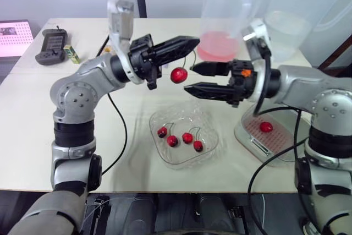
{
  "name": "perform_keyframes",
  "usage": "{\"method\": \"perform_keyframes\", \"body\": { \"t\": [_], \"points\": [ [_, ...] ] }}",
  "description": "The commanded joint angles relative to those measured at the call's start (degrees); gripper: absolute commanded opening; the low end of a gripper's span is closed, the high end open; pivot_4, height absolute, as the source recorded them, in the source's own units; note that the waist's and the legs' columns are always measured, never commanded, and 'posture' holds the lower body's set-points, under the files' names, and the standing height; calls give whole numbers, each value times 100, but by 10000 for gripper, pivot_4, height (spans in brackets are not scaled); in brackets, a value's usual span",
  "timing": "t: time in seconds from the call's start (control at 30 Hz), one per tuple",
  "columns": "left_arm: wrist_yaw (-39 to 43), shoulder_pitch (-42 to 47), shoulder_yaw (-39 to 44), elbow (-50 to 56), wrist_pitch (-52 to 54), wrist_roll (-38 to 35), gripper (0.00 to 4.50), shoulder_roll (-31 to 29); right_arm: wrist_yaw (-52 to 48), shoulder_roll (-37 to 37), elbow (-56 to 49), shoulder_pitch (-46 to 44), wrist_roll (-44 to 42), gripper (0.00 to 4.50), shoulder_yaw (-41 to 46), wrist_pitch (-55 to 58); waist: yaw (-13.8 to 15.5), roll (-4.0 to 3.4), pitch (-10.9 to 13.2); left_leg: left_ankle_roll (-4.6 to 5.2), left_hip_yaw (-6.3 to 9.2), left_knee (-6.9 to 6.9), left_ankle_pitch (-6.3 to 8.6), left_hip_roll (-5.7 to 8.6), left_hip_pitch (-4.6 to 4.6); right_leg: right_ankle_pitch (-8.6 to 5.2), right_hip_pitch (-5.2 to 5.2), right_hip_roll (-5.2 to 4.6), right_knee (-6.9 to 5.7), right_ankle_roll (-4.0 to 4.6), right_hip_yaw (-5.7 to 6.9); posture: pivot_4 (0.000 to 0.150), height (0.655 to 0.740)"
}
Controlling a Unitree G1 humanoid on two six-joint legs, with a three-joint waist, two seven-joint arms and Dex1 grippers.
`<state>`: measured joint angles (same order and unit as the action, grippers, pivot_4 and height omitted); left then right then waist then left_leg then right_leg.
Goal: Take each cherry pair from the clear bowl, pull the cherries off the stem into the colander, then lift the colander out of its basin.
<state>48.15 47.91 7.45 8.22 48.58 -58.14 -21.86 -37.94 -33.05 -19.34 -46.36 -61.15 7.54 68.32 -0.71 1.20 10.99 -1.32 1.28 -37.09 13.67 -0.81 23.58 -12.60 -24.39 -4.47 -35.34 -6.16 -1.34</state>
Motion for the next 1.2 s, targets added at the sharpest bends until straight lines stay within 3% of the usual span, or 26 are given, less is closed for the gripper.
{"method": "perform_keyframes", "body": {
  "t": [0.03,0.2,0.3,0.37,0.77,1.2],
  "points": [
    [-71,149,10,197,-11,-64,0,-14,229,350,52,-138,-167,44528,-113,-27,-8,0,0,0,0,1,0,0,0,0,0,0,-2,0,0,1500,7400],
    [-149,253,30,142,-52,-4,0,-50,531,740,190,-190,-140,44528,-157,-113,-13,0,0,0,1,2,0,-1,-1,1,-1,2,-6,-2,1,1500,7400],
    [-114,257,15,135,-77,42,0,-93,690,849,226,-187,-182,34956,-103,-106,-13,-1,0,0,1,2,0,-1,-1,1,-1,2,-7,-3,1,1500,7400],
    [-103,249,10,135,-91,51,0,-110,784,893,239,-186,-211,25598,-59,-113,-12,-1,0,0,1,2,0,-1,-1,1,-1,2,-7,-2,1,1500,7400],
    [-117,221,-6,147,-210,227,0,-75,1298,1040,469,-360,-1126,25598,360,-19,-18,-1,0,0,1,2,0,-1,-1,1,-2,2,-7,-2,1,1500,7400],
    [-124,190,-15,154,-286,263,0,-27,1468,975,423,-167,-1080,25598,27,-28,-22,-1,0,1,1,3,0,-1,-1,1,-1,2,-5,-2,1,1500,7400]
  ]
}}
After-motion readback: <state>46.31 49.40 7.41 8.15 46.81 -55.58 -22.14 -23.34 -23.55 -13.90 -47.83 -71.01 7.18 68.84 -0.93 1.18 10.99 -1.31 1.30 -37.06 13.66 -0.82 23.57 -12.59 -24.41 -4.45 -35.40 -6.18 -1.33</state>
